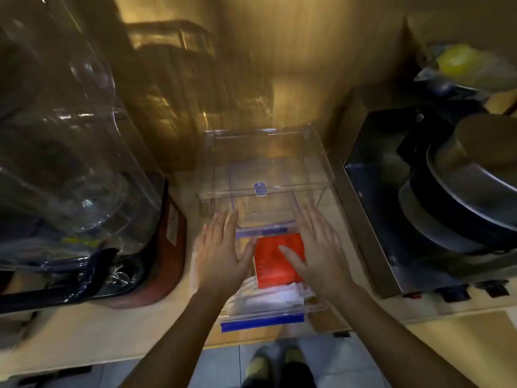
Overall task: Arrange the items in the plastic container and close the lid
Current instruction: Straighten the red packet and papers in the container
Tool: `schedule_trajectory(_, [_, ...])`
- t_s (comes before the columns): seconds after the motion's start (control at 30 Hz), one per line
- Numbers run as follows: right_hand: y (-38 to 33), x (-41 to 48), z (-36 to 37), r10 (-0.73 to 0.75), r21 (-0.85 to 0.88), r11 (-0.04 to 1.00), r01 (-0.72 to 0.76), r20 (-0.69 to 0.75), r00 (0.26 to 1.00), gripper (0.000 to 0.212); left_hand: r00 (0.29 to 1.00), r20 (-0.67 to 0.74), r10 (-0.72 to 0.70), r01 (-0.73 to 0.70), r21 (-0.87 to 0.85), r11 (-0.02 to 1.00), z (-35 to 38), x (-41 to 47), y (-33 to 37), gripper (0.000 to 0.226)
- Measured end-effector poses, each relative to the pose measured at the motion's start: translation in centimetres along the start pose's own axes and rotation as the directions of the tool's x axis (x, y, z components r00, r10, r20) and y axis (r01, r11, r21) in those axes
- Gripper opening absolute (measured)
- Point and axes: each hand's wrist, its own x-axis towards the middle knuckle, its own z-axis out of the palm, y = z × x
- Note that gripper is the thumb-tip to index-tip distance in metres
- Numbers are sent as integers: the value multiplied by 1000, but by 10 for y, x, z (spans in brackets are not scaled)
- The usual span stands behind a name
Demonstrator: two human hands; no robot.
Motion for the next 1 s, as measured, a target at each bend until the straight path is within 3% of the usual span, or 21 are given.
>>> schedule_trajectory(0.1, [3,-5,12,44,-14,999,-43,68,997,70,993,80,-91,97,-75,992,15,-9,3,64])
schedule_trajectory(0.23, [5,-11,22,132,108,983,-149,149,980,63,947,258,-190,260,-272,926,31,-18,11,51])
schedule_trajectory(0.4, [5,-11,28,256,143,945,-295,239,937,66,746,552,-372,657,-519,547,33,-14,21,45])
schedule_trajectory(0.5, [4,-5,30,337,190,897,-399,289,896,72,699,602,-386,714,-563,415,31,-10,18,40])
schedule_trajectory(0.6, [4,-1,29,344,329,844,-424,274,898,57,684,607,-404,729,-596,336,26,-10,16,37])
schedule_trajectory(0.73, [1,2,29,376,542,710,-450,250,892,50,726,539,-428,682,-643,349,17,-12,10,34])
schedule_trajectory(0.83, [-11,8,30,358,657,612,-440,265,895,37,784,397,-477,596,-696,401,6,-13,1,19])
schedule_trajectory(0.9, [-19,13,34,349,700,571,-429,266,899,27,819,305,-486,537,-705,463,-2,-13,-7,24])
schedule_trajectory(1.0, [-29,19,43,361,736,482,-476,328,873,28,840,286,-462,514,-694,504,-11,-15,-18,39])
